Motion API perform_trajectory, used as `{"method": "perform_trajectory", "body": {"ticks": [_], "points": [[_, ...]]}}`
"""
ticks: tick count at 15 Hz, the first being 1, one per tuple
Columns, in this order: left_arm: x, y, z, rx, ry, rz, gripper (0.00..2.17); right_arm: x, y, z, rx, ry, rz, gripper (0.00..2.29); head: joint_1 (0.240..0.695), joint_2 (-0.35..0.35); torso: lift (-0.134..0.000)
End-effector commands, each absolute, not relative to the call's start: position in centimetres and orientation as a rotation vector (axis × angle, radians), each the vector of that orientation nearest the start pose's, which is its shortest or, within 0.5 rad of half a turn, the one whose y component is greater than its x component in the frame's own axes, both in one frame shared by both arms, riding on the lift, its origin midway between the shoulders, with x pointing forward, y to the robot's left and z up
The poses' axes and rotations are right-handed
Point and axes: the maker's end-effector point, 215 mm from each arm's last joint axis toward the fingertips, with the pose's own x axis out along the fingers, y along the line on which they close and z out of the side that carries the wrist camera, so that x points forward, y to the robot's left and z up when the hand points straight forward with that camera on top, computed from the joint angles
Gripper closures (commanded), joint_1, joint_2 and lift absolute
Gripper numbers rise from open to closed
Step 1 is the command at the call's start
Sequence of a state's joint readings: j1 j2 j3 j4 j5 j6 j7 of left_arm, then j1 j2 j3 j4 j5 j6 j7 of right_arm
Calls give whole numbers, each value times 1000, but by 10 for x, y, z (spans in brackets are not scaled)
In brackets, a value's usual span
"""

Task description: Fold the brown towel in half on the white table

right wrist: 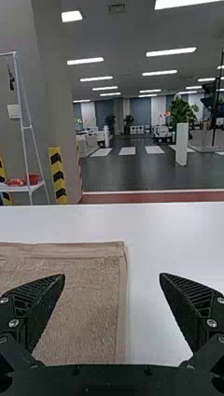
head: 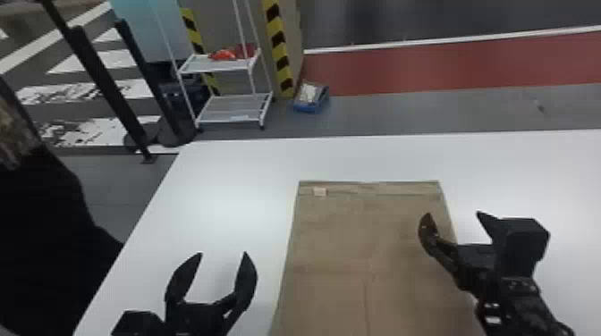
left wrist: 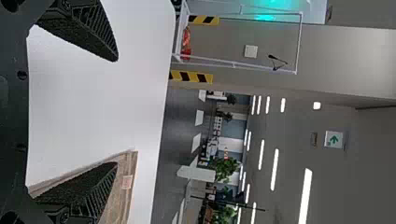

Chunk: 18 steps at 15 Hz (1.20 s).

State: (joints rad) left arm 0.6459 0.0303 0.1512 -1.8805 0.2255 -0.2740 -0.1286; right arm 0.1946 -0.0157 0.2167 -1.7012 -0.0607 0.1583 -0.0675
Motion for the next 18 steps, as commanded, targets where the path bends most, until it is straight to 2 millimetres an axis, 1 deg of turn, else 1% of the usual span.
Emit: {"method": "perform_trajectory", "body": {"ticks": [1, 4, 6, 8, 10, 11, 14, 17, 18], "points": [[384, 297, -400, -111, 42, 31, 83, 544, -112, -427, 57, 231, 161, 144, 695, 235, -126], [386, 290, -402, -111, 46, 18, 83, 571, -111, -430, 46, 240, 166, 144, 695, 222, -126], [388, 289, -401, -110, 45, 16, 83, 585, -109, -434, 46, 256, 176, 144, 695, 210, -126], [390, 288, -404, -111, 51, 15, 83, 596, -108, -440, 39, 276, 178, 144, 695, 205, -126], [395, 285, -407, -112, 55, 5, 83, 601, -109, -446, 34, 289, 179, 144, 695, 203, -126], [395, 284, -407, -112, 55, 3, 83, 601, -102, -454, 46, 306, 213, 147, 695, 198, -126], [397, 282, -407, -112, 56, -3, 83, 604, -95, -456, 51, 303, 238, 167, 695, 204, -126], [397, 280, -409, -112, 59, -8, 83, 605, -96, -465, 39, 322, 238, 221, 695, 204, -126], [397, 280, -410, -111, 61, -8, 83, 606, -96, -464, 37, 320, 238, 279, 695, 203, -126]]}}
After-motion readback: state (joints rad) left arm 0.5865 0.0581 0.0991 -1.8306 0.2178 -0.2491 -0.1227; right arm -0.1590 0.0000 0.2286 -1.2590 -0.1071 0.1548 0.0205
